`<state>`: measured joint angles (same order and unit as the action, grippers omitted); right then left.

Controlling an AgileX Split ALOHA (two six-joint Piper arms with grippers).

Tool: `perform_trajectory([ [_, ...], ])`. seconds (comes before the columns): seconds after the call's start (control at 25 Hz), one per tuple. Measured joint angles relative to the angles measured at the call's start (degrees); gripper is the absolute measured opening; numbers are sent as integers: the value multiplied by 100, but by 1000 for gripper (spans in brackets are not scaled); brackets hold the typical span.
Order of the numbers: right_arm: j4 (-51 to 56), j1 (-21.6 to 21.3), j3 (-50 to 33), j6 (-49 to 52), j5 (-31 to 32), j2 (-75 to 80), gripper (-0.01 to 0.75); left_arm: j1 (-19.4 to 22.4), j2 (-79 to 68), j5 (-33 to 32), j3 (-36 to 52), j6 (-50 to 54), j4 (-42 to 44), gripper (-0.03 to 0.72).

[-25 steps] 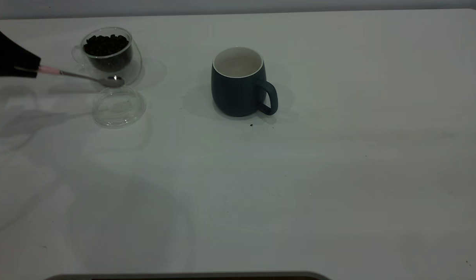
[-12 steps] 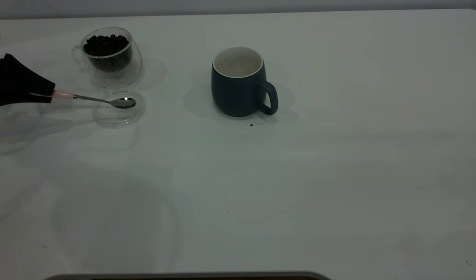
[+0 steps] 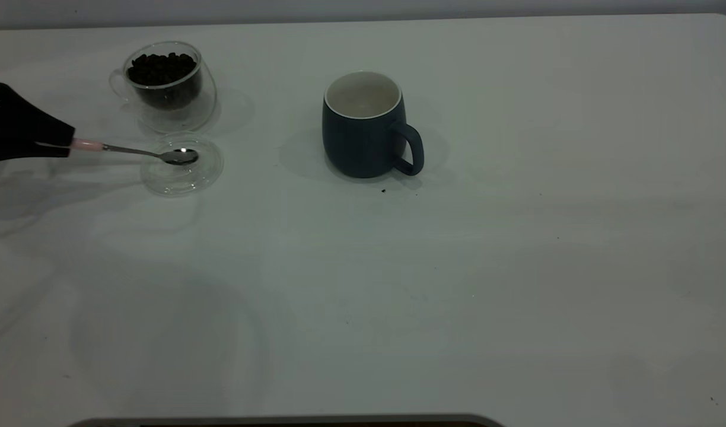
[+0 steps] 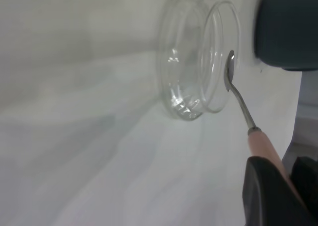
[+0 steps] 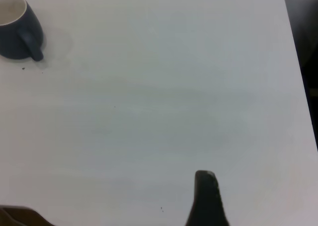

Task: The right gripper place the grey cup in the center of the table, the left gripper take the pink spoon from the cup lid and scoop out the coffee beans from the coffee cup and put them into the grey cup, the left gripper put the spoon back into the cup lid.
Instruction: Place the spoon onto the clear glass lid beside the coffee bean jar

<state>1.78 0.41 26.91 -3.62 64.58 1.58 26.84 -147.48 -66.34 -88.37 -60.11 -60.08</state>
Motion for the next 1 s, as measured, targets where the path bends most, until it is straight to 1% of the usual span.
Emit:
perform_trajectory([
  [0.16,0,0,0,0,0,0,591,38,0,15,0,0,0,124],
  [0.48,5,0,0,0,0,0,591,-109,-55,15,0,5,0,124],
  [0.64,5,0,0,0,0,0,591,-119,-62,112,0,6,-6,124],
  [0.76,5,0,0,0,0,0,591,-119,-62,249,0,9,-114,124],
  [1.0,9,0,0,0,0,0,591,-150,-62,301,0,9,-350,124],
])
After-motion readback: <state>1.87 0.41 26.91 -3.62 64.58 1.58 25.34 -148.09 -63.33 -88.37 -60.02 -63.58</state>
